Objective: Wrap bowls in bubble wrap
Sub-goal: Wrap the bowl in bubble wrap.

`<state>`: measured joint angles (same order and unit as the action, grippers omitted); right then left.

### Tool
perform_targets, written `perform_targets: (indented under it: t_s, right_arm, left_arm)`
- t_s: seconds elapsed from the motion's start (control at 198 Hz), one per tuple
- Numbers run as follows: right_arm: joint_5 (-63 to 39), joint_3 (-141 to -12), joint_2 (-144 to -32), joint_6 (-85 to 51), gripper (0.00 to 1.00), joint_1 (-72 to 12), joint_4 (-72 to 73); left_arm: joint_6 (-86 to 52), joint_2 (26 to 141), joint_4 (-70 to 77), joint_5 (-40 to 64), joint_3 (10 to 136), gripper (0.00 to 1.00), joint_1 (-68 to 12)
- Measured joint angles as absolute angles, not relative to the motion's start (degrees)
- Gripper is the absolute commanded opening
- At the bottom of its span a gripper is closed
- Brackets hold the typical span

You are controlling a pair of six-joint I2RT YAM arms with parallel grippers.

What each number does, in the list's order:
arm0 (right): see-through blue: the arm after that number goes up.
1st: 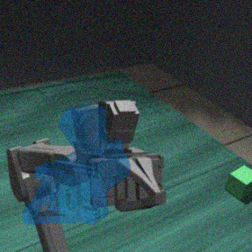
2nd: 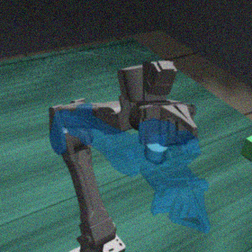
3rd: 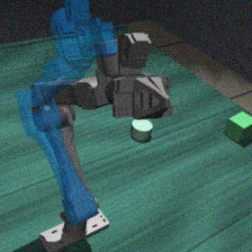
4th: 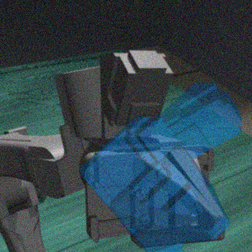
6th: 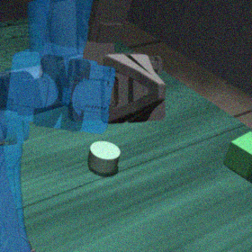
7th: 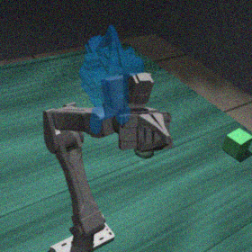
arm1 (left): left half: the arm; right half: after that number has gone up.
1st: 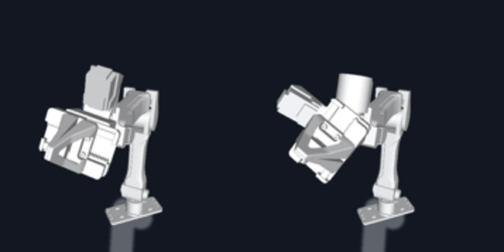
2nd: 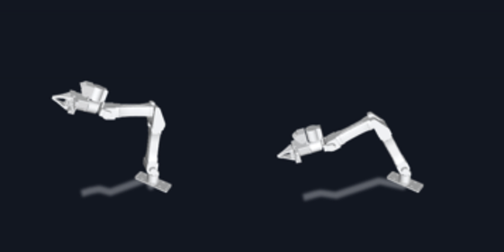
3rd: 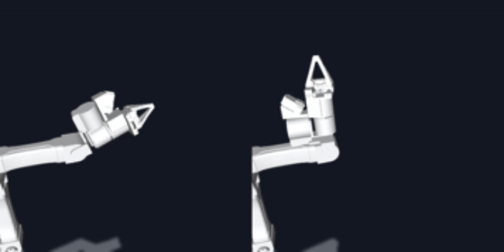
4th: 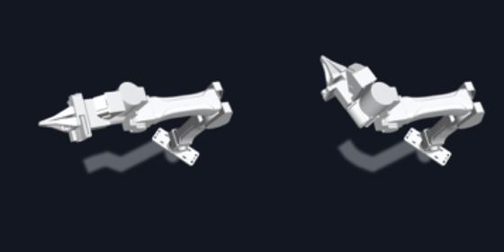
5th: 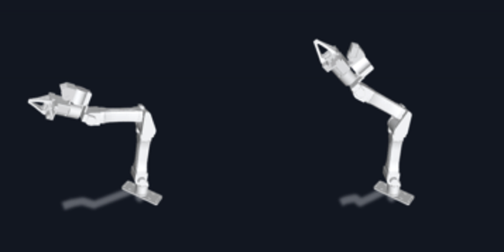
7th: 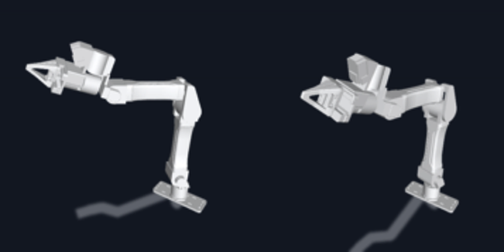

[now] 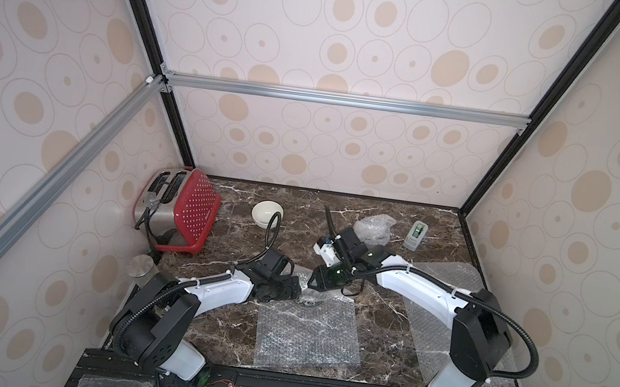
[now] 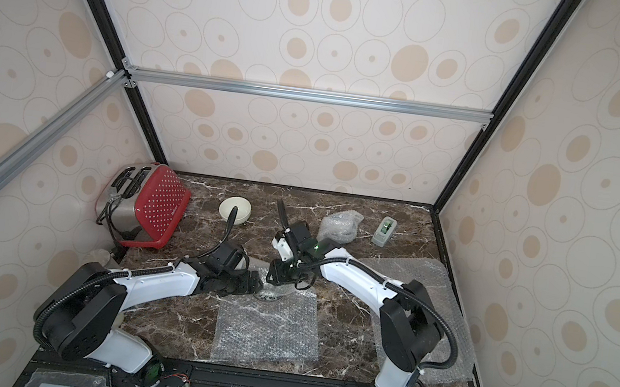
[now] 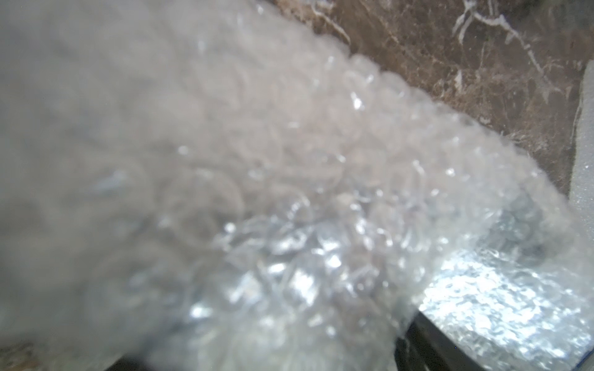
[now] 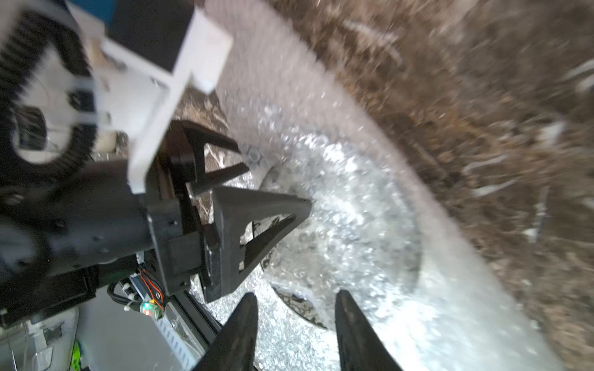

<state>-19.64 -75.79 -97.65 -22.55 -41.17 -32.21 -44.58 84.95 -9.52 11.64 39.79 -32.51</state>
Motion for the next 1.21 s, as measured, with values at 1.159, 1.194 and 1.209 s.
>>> perform_targets:
  t_s: [1.159, 1.194, 1.209]
  right_arm:
    - [-7.0, -91.6, -118.3, -6.5, 0.09, -41.5, -44.3]
    - [-6.2, -91.6, -118.1, -6.5, 0.09, -41.2, -44.3]
    - [-5.9, -91.6, -118.0, -6.5, 0.09, -41.0, -44.3]
  left_arm:
    - [-44.1, 81.3, -12.5, 9.8, 39.9, 0.88, -32.5]
    - [-44.1, 80.5, -12.9, 9.4, 39.9, 0.89, -32.5]
    - [-44.1, 80.2, -13.0, 9.2, 39.9, 0.89, -32.5]
